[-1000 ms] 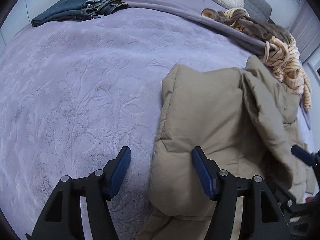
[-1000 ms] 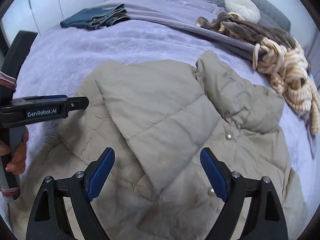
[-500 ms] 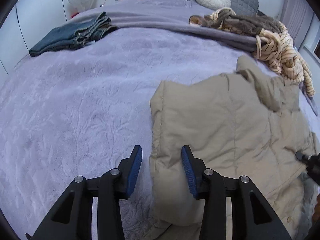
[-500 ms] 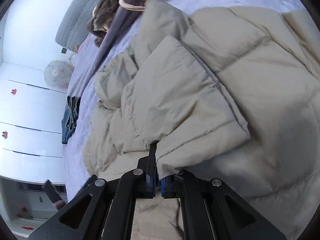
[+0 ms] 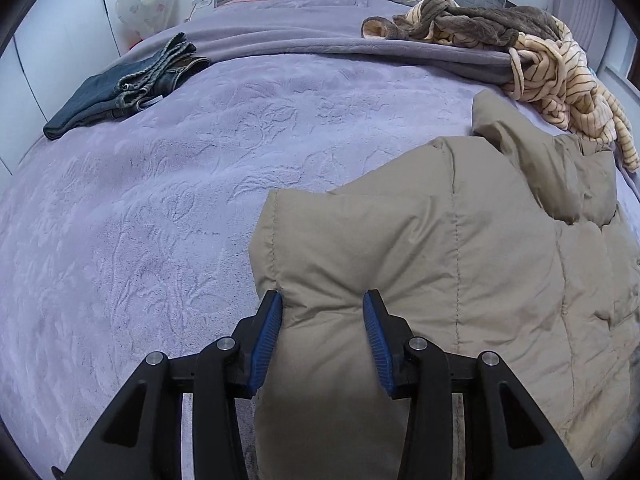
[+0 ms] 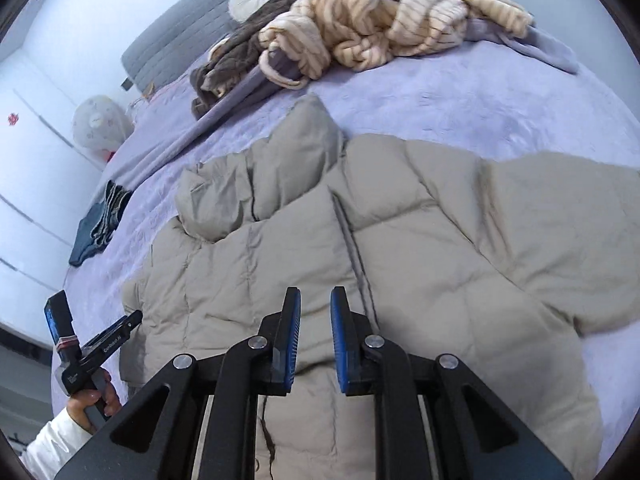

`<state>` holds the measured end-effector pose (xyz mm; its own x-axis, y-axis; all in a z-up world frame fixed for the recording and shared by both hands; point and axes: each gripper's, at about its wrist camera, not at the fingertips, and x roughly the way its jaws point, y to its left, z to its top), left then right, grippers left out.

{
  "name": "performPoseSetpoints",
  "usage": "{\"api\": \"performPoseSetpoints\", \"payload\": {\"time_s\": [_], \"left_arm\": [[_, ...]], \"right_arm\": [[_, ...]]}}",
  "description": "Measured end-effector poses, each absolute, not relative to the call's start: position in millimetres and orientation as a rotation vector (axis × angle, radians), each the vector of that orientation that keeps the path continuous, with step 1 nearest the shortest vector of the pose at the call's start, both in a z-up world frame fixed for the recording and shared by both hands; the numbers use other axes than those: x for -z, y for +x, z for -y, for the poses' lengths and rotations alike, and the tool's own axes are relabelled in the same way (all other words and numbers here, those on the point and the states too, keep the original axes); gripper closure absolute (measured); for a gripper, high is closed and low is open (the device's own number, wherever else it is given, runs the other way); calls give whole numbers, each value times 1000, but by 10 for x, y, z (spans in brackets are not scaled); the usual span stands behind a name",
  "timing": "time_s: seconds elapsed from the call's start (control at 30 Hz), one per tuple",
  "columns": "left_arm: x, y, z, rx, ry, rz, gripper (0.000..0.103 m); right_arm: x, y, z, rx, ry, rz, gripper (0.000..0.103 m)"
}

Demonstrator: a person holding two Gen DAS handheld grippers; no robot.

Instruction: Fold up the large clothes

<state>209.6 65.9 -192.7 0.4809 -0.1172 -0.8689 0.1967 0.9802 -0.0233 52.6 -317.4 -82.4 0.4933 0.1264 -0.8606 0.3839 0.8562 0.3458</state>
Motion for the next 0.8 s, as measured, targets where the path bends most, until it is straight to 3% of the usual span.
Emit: {"api": "performPoseSetpoints", "payload": {"time_s": [0.13, 0.23, 0.4, 0.5, 0.53, 0.6, 0.8], "left_arm": [[1995, 2098, -647, 182, 89, -1061, 53], [2058, 2103, -679, 154, 70, -1067, 43], [1950, 2075, -655, 127, 91, -1080, 42], [1769, 1995, -620, 144, 100, -1077, 42], [1702, 1949, -595, 158, 106, -1073, 42], [1580, 1842, -530, 178, 121, -1065, 42], [1402, 1429, -159, 273, 117, -1116, 42]], "right_arm": [[1480, 636, 3168, 197, 534, -1296, 91], [1495, 479, 3169, 183, 533, -1254, 91], [1307, 312, 3211, 123, 547, -1254, 91], [1126, 131, 3347, 137, 620, -1202, 80], [1084, 58, 3402, 150, 641, -1189, 69], [1035, -85, 3505, 178, 683, -1165, 58], [1012, -526, 3791, 232, 799, -1147, 57]]}}
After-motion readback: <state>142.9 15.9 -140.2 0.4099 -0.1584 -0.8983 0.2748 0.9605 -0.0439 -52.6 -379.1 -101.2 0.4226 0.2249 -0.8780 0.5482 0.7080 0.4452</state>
